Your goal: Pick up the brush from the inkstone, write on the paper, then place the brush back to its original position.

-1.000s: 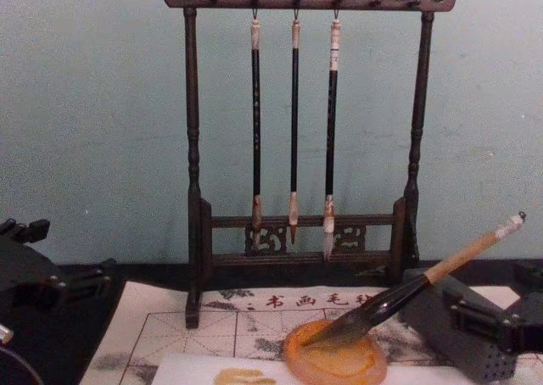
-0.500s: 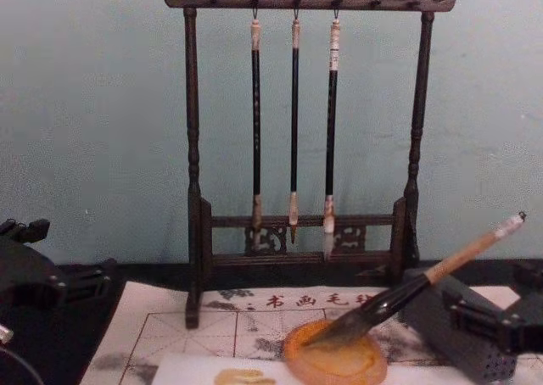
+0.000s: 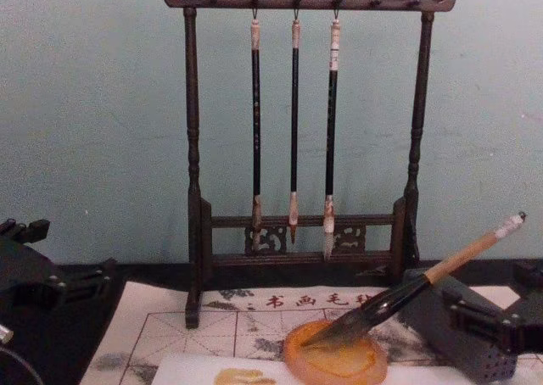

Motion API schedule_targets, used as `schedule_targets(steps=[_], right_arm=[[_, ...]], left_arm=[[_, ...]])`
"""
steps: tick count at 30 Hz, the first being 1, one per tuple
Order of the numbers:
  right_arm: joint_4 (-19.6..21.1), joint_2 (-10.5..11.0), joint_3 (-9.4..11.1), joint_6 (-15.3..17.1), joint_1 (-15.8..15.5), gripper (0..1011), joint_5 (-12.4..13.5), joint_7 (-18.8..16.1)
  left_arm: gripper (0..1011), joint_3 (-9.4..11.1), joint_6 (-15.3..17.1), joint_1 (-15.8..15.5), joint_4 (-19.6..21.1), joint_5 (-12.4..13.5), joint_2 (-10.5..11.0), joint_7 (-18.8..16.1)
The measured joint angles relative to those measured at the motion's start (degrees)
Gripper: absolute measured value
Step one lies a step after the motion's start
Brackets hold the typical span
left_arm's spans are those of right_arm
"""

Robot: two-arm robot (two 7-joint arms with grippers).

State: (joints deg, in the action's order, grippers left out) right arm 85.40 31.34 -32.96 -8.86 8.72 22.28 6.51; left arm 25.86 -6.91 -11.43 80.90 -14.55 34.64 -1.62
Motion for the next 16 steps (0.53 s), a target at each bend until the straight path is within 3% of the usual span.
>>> schedule_targets(steps=[16], right_arm=[[0.0,0.0,0.0,0.0,0.0,1000,0.0,0.0]], left_arm=[[1001,0.0,0.0,0.0,0.0,0.0,0.0,0.0]])
